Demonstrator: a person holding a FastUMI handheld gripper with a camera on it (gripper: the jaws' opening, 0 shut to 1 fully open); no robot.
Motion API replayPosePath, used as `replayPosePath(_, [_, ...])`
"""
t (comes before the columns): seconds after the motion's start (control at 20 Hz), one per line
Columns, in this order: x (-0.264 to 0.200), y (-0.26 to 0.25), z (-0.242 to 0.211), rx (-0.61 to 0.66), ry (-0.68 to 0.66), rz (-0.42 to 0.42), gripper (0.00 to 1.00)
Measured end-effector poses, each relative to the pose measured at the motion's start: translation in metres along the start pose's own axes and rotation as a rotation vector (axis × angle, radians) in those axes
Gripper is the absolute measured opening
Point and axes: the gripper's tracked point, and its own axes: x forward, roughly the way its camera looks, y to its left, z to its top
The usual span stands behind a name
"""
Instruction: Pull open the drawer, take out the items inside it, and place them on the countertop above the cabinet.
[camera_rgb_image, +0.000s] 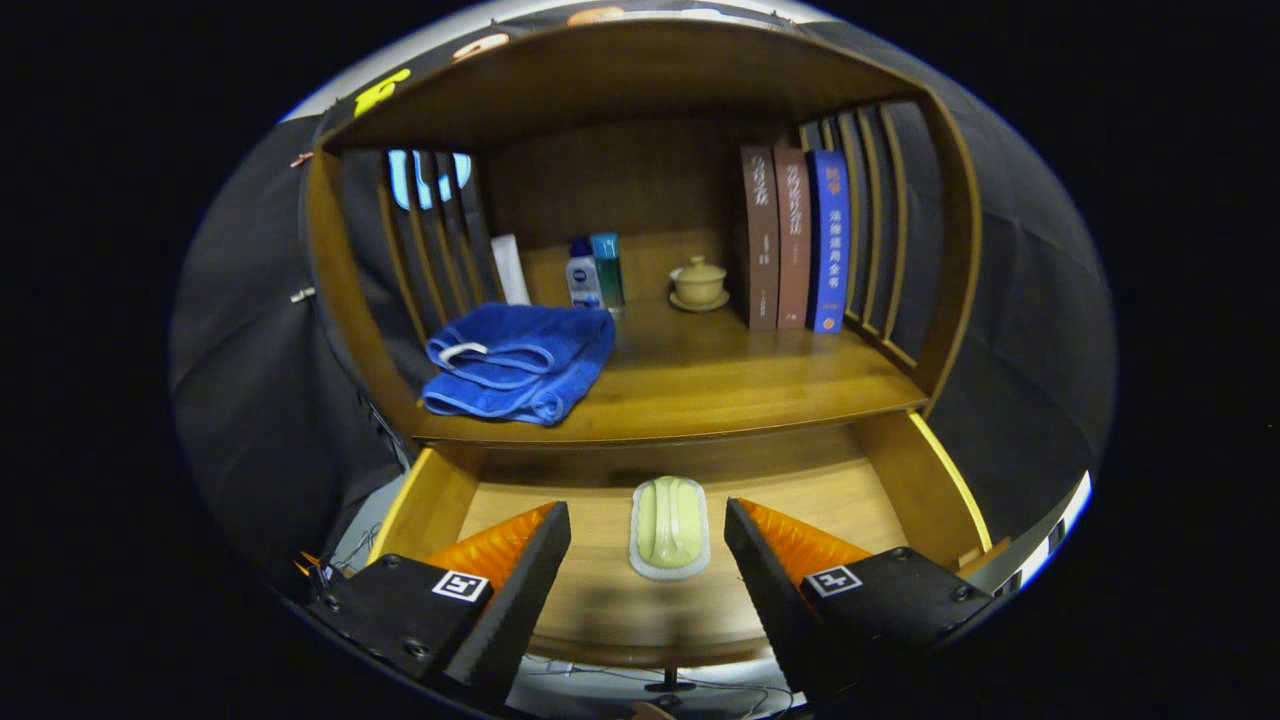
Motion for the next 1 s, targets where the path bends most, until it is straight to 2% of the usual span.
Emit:
replayPosePath(0.25, [0.066,-0.004,-0.024,-0.019,0.213,-0.019,0.99])
replayPosePath(0.55, [0.103,-0.021,-0.053,-0.043,0.429,-0.072,0.89])
replayPosePath(0.8, [0.113,-0.023,-0.066,-0.053,0.505,-0.077,0.47])
replayPosePath(0.9, [0.113,-0.022,-0.06,-0.06,0.525,-0.078,0.33])
replayPosePath(0.95, [0.126,-0.028,-0.072,-0.067,0.512,-0.092,0.26])
replayPosePath(1.0, [0.116,-0.023,-0.067,-0.071,0.521,-0.087,0.19])
